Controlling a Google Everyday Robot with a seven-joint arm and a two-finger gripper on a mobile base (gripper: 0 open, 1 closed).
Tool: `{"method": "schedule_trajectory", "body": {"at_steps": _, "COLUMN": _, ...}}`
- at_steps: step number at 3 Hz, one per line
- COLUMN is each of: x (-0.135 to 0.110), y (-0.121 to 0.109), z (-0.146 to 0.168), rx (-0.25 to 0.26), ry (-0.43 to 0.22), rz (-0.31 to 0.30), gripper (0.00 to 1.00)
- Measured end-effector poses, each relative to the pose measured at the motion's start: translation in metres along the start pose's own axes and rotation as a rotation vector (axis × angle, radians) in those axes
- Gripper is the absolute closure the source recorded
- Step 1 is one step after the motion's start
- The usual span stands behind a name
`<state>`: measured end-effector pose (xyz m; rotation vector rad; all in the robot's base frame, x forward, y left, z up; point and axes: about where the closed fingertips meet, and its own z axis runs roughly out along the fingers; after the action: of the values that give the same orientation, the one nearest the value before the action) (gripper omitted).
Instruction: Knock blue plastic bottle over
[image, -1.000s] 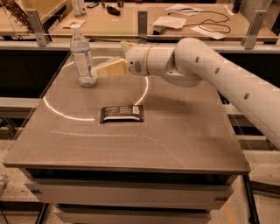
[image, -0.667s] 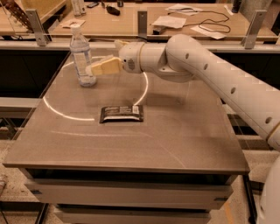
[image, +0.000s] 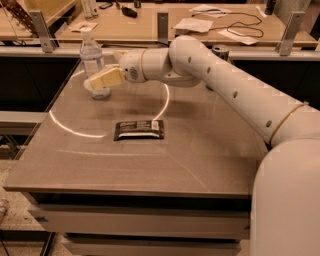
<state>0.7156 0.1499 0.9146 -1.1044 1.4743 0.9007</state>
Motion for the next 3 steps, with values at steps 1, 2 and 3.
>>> {"method": "schedule_trajectory", "body": {"at_steps": 1, "x": 0.001, "y": 0.003, "z": 0.023, "rx": -0.044, "ry": 0.000, "rz": 0.010, "gripper": 0.00}}
{"method": "schedule_trajectory", "body": {"at_steps": 2, "x": -0.001, "y": 0.010, "z": 0.042, "rx": -0.079, "ry": -0.011, "rz": 0.024, "gripper": 0.00}}
{"method": "schedule_trajectory", "body": {"at_steps": 3, "x": 0.000, "y": 0.019, "z": 0.051, "rx": -0.119, "ry": -0.022, "rz": 0.030, "gripper": 0.16}}
